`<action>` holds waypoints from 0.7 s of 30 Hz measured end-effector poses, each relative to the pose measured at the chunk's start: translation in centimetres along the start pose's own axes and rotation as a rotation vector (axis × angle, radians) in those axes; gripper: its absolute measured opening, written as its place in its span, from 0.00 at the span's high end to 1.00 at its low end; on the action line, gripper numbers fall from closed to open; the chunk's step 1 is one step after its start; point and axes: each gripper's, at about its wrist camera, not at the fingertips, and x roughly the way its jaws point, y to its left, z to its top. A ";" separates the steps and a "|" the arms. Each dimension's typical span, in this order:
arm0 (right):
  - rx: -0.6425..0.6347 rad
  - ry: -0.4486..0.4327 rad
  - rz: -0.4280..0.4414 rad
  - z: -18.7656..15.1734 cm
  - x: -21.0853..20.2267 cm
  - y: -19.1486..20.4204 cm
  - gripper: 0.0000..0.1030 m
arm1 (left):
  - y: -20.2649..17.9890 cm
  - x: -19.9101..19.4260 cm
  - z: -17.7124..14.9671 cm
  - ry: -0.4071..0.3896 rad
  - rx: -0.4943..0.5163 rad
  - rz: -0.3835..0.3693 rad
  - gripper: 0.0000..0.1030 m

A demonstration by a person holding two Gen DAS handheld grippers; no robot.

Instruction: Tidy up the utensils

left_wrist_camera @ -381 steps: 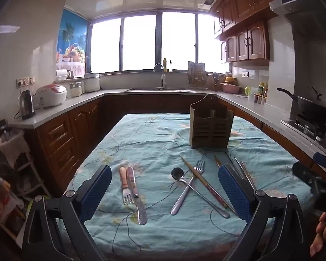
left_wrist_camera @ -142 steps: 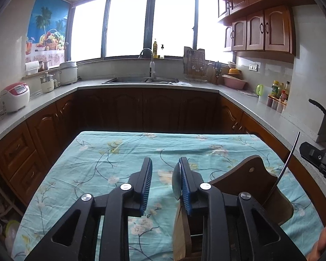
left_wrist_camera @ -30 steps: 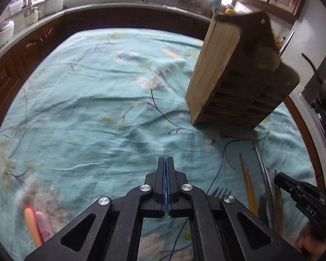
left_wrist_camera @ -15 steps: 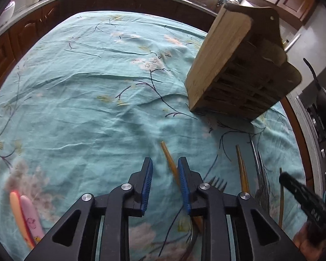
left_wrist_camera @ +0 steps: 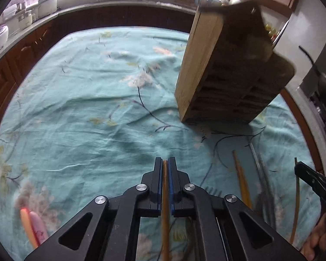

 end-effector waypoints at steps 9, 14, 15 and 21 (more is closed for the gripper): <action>-0.016 -0.063 0.035 0.9 -2.9 1.2 0.95 | 0.9 -7.2 -1.1 -0.101 -0.002 -0.084 0.97; -0.034 -0.090 0.036 1.0 -4.1 1.9 0.95 | 0.6 -10.5 -2.0 -0.143 0.014 -0.097 0.97; -0.037 -0.095 0.037 1.0 -4.4 2.1 0.95 | 0.7 -11.3 -2.2 -0.152 0.017 -0.101 0.97; -0.048 -0.135 0.040 1.1 -6.3 2.8 0.95 | 0.7 -15.1 -3.1 -0.209 0.031 -0.113 0.97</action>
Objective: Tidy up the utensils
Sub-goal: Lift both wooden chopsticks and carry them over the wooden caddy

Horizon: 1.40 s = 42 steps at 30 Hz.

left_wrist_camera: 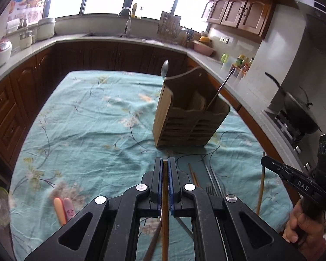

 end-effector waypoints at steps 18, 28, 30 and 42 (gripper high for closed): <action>-0.021 -0.127 0.002 1.6 -4.3 1.2 0.95 | -0.8 -6.6 -0.4 -0.139 0.021 -0.004 0.97; -0.024 -0.224 -0.006 2.9 -6.1 1.5 0.95 | -0.2 -7.9 -0.3 -0.233 -0.017 -0.015 0.97; -0.029 -0.248 -0.011 3.2 -6.5 1.7 0.95 | 0.1 -8.1 -0.1 -0.254 -0.035 -0.016 0.97; -0.024 -0.343 0.013 6.6 -6.7 2.2 0.95 | 0.0 -7.4 2.6 -0.402 -0.076 -0.023 0.97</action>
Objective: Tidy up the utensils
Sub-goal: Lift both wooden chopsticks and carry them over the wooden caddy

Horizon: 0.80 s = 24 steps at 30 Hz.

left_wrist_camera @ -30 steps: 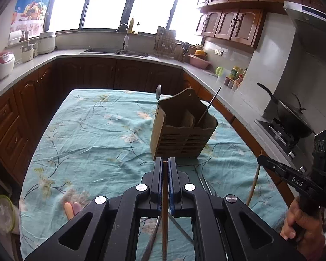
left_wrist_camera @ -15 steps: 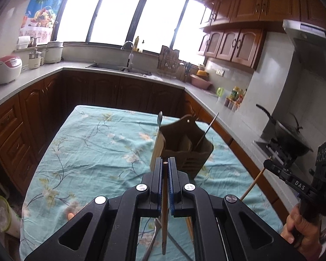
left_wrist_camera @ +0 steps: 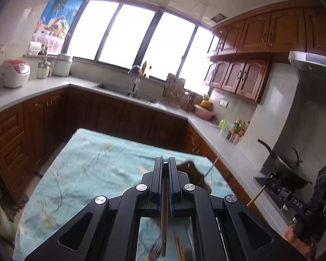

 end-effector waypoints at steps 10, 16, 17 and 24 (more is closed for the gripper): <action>0.020 -0.150 0.003 5.2 1.9 -0.4 0.95 | -0.7 5.9 1.7 -0.142 -0.002 0.004 0.97; 0.000 -0.220 -0.013 7.6 4.2 -0.5 0.95 | -0.1 11.0 1.2 -0.153 -0.039 0.011 0.97; -0.003 -0.223 -0.018 7.9 4.9 -0.6 0.95 | 0.0 11.7 1.2 -0.153 -0.041 0.012 0.97; -0.013 -0.192 -0.041 7.2 8.8 -1.9 0.95 | 0.8 17.8 -1.0 -0.093 -0.062 0.034 0.97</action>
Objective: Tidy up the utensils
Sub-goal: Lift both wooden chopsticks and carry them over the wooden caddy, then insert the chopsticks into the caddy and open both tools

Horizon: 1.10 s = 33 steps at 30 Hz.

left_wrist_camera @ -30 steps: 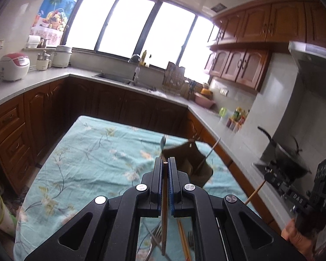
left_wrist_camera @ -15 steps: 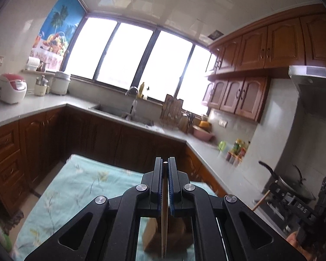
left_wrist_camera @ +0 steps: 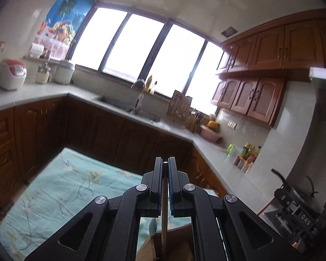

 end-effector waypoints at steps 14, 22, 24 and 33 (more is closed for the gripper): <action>0.090 0.164 0.013 -5.7 4.2 -3.4 0.95 | 0.7 5.5 -1.3 0.140 0.007 0.017 0.96; 0.098 0.212 0.018 -6.5 5.0 -3.3 0.93 | 1.0 4.9 0.2 0.167 0.029 0.023 0.95; 0.100 0.215 0.018 -6.5 5.0 -3.3 0.90 | 1.0 5.2 0.3 0.176 0.038 0.025 0.95; 0.131 0.229 0.026 -6.6 4.8 -3.6 0.67 | 1.0 5.1 0.1 0.192 0.035 0.028 0.75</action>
